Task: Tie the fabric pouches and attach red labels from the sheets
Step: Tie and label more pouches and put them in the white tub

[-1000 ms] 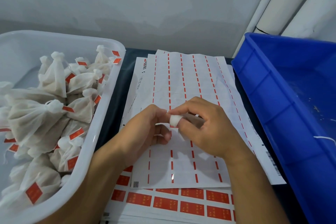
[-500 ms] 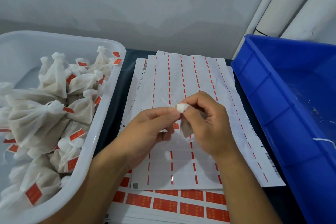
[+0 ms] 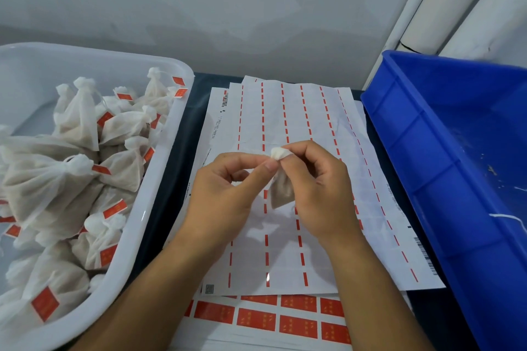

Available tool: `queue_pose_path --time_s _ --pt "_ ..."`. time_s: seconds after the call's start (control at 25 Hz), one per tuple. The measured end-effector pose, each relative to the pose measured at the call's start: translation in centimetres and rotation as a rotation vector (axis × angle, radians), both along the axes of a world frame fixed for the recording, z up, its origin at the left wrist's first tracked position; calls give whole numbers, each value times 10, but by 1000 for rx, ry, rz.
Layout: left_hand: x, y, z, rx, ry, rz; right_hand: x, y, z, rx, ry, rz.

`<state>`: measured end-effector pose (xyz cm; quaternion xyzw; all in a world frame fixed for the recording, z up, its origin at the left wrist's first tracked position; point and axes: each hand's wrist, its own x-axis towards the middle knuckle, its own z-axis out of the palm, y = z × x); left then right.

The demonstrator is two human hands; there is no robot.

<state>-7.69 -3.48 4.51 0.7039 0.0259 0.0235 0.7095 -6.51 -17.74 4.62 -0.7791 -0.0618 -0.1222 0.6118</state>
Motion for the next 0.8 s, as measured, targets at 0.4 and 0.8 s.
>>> queue_pose_path --time_s 0.4,0.8 --pt "2 -1 -3 73 -11 40 4 -2 -2 359 396 203" --pt "5 1 -10 212 -61 73 4 -7 -1 447 504 282"
